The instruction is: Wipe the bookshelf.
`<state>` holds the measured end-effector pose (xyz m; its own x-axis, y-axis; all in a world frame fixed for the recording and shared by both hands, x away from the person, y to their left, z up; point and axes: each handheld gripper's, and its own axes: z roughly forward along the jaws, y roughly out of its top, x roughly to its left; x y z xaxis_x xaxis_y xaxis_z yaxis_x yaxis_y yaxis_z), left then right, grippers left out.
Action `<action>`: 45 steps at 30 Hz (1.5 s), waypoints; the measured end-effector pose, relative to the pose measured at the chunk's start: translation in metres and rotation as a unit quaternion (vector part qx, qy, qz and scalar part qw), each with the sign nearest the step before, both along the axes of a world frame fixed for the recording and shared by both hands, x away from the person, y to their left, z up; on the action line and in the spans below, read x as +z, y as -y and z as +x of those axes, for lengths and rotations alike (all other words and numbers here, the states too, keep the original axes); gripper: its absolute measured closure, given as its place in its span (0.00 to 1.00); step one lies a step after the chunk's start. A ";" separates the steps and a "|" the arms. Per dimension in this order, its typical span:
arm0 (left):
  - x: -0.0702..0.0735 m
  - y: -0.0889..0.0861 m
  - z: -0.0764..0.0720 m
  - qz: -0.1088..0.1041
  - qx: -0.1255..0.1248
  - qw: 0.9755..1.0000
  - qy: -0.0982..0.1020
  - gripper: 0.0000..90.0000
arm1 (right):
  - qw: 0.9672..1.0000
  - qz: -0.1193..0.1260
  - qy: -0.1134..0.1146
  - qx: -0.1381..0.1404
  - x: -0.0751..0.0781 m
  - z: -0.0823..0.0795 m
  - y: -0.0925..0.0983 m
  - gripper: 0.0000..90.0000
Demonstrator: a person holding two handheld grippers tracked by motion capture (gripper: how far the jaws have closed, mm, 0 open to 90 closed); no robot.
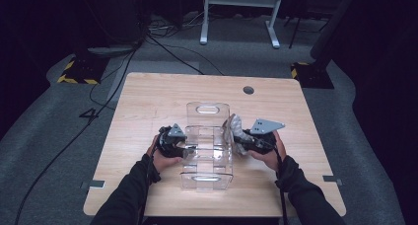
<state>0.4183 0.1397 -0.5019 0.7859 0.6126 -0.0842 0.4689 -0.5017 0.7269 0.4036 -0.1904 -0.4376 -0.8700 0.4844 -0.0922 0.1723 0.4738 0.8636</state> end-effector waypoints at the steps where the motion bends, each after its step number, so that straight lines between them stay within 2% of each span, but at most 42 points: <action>1: 0.000 0.000 0.000 0.000 0.000 1.000 0.000 0.44 | 1.000 0.000 0.000 0.000 0.000 0.000 0.000 0.76; 3: 0.000 0.000 0.000 0.000 0.001 1.000 0.000 0.44 | 0.999 -0.007 0.003 0.032 0.001 -0.019 0.003 0.76; 4: 0.000 0.000 0.000 0.000 0.001 1.000 0.000 0.44 | 0.998 -0.013 0.005 0.055 0.002 -0.038 0.005 0.76; 5: 0.000 0.000 0.000 0.000 0.001 1.000 0.000 0.44 | 0.998 -0.013 0.005 0.055 0.002 -0.038 0.005 0.76; 6: 0.000 0.000 0.000 -0.001 0.003 1.000 -0.001 0.44 | 0.997 -0.016 0.006 0.076 0.002 -0.058 0.008 0.76; 8: 0.000 0.001 -0.001 -0.004 0.007 1.000 -0.002 0.44 | 0.995 -0.021 0.011 0.093 0.002 -0.076 0.009 0.76; 11: 0.000 0.000 -0.001 -0.003 0.007 1.000 -0.003 0.44 | 0.994 -0.019 0.011 0.110 0.001 -0.097 0.010 0.76; 12: 0.000 0.000 0.000 -0.003 0.006 1.000 -0.003 0.44 | 0.994 -0.019 0.011 0.110 0.001 -0.097 0.010 0.76; 13: 0.000 0.000 0.000 -0.001 0.004 1.000 0.000 0.44 | 0.992 -0.023 0.016 0.119 0.001 -0.109 0.010 0.76; 16: 0.000 0.000 0.000 -0.003 0.004 1.000 -0.002 0.44 | 0.992 -0.027 0.026 0.118 0.003 -0.113 0.011 0.76; 22: 0.000 0.001 0.001 -0.003 0.001 1.000 -0.002 0.45 | 0.996 -0.020 0.034 0.081 0.006 -0.088 0.010 0.76; 23: 0.000 0.001 0.001 -0.003 0.001 1.000 -0.002 0.45 | 0.996 -0.020 0.034 0.081 0.006 -0.088 0.010 0.76; 24: 0.000 0.001 0.001 -0.004 0.001 1.000 -0.002 0.45 | 0.996 -0.019 0.035 0.074 0.007 -0.082 0.010 0.76; 25: 0.000 0.001 0.001 -0.002 0.000 1.000 -0.002 0.45 | 0.997 -0.021 0.041 0.055 0.009 -0.067 0.008 0.76; 27: 0.000 0.001 0.001 -0.001 -0.001 1.000 -0.002 0.45 | 0.998 -0.021 0.044 0.050 0.010 -0.061 0.007 0.76; 28: 0.000 0.001 0.001 -0.002 -0.001 1.000 -0.002 0.45 | 0.998 -0.024 0.047 0.042 0.010 -0.053 0.005 0.76; 30: 0.000 0.001 0.001 -0.002 -0.001 1.000 -0.002 0.44 | 0.999 -0.016 0.038 0.016 0.011 -0.033 0.003 0.76; 32: 0.000 0.001 0.001 -0.002 -0.001 1.000 -0.003 0.45 | 0.999 -0.021 0.042 0.000 0.009 -0.020 0.002 0.76; 37: 0.000 0.001 0.001 -0.002 -0.001 1.000 -0.003 0.45 | 0.999 -0.019 0.031 -0.033 0.006 0.008 -0.001 0.76; 39: 0.000 0.001 0.001 -0.002 -0.001 1.000 -0.003 0.44 | 0.998 -0.014 0.031 -0.053 0.007 0.020 -0.004 0.76; 40: 0.000 0.001 0.001 -0.002 -0.001 1.000 -0.003 0.44 | 0.998 -0.014 0.031 -0.053 0.007 0.020 -0.004 0.76; 41: 0.000 0.001 0.001 -0.002 -0.001 1.000 -0.002 0.44 | 0.997 -0.019 0.034 -0.069 0.007 0.030 -0.007 0.76; 42: 0.000 0.001 0.001 -0.002 -0.001 1.000 -0.002 0.45 | 0.997 -0.019 0.034 -0.069 0.007 0.030 -0.007 0.76; 43: 0.000 0.001 0.001 -0.002 -0.001 1.000 -0.002 0.44 | 0.996 -0.023 0.032 -0.080 0.007 0.038 -0.011 0.76; 45: 0.000 0.000 0.001 -0.002 -0.001 1.000 -0.003 0.44 | 0.995 -0.027 0.034 -0.088 0.007 0.044 -0.014 0.76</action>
